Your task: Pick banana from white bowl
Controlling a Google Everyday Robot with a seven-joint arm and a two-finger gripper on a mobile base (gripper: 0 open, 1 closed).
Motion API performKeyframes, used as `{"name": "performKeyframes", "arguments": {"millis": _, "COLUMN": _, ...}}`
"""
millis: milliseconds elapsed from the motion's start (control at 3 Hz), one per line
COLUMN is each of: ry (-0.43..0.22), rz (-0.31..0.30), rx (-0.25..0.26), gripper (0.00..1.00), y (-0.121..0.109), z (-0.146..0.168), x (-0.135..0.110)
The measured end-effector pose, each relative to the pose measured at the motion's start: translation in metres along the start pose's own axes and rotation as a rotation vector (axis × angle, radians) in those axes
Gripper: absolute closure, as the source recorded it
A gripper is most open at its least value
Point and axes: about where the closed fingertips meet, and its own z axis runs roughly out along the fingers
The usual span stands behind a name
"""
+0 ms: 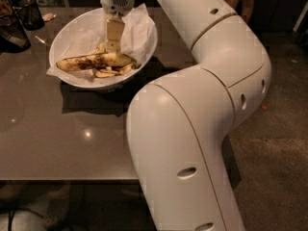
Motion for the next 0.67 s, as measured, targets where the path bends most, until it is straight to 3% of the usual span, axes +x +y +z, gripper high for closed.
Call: {"name": "performKeyframes", "arguments": {"millis": 667, "ry": -0.015, "rz": 0.047, "rx": -0.068, "gripper": 0.51, "y": 0.006, "z": 0.024, "x": 0.007}}
